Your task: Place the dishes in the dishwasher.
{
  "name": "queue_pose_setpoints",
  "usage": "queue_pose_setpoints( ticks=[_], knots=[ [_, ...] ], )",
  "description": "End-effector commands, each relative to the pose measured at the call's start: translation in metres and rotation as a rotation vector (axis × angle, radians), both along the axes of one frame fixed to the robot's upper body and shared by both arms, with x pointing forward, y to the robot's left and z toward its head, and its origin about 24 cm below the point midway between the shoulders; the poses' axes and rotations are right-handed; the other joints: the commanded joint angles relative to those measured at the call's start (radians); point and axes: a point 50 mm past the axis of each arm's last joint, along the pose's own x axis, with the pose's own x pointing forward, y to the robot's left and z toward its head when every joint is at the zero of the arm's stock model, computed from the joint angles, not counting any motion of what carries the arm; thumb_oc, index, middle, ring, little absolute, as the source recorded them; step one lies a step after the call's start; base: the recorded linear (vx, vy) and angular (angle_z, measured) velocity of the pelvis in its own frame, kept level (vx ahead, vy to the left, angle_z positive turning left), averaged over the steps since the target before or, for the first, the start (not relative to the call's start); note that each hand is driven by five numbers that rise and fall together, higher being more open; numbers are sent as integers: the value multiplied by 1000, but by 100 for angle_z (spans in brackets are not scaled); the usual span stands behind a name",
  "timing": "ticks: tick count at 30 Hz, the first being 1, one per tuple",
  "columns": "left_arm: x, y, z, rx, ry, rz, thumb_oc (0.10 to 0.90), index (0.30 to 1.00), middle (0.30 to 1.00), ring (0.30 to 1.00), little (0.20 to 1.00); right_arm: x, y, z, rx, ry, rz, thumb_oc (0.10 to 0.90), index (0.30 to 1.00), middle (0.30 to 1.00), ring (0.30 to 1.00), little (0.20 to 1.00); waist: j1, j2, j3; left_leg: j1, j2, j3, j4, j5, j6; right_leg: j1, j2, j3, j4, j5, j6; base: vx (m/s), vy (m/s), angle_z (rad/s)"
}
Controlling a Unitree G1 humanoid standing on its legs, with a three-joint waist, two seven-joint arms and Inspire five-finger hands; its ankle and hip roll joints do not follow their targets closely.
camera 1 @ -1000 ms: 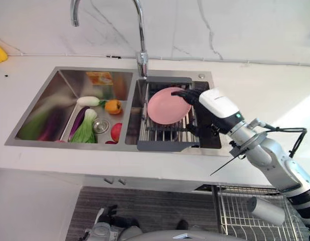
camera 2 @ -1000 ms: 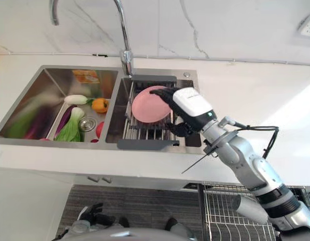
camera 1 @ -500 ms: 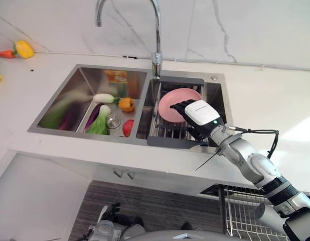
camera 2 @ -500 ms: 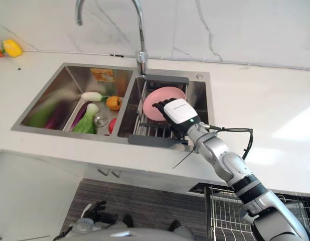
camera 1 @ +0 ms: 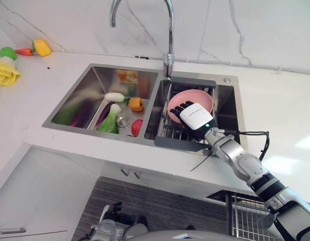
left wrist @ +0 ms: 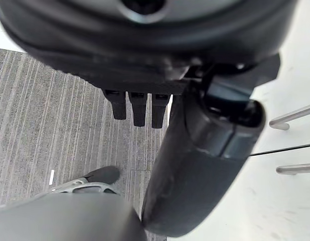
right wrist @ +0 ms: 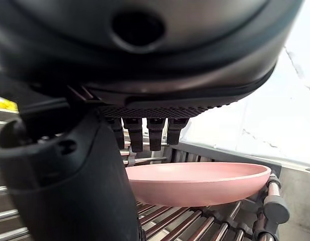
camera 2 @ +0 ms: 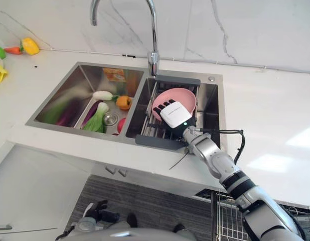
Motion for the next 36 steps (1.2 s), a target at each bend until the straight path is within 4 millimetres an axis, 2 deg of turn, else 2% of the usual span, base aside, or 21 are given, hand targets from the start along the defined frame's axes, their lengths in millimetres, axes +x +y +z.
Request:
queue_pose_setpoints(
  ticks=[1, 10, 16, 36],
  knots=[
    [6, 9, 2, 72, 15, -69, 800, 900, 900, 900, 900, 29, 14, 57, -14, -317, -5, 400, 300, 300, 300, 300, 9, -74, -7, 16, 13, 12, -17, 23, -43, 30, -125, 40, -35, 73, 125, 15, 3, 4],
    [10, 7, 4, 84, -6, -93, 800, 900, 900, 900, 900, 31, -7, 73, -7, -448, -84, 400, 300, 300, 300, 300, 12, -69, -10, 16, 10, 2, -21, 25, -42, 34, -128, 33, -37, 73, 126, 14, 5, 6],
    [12, 6, 4, 88, -11, -103, 800, 900, 900, 900, 900, 31, -15, 76, 16, -472, -115, 400, 300, 300, 300, 300, 14, -67, -11, 16, 7, -2, -21, 26, -41, 39, -129, 31, -40, 74, 126, 0, 0, 0],
    [11, 4, 3, 86, -8, -107, 800, 900, 900, 900, 900, 28, -10, 69, 70, -413, -83, 400, 300, 300, 300, 300, 6, -66, -12, 27, 3, 0, -28, 25, -43, 49, -128, 33, -46, 73, 124, 3, 1, 2]
  ],
)
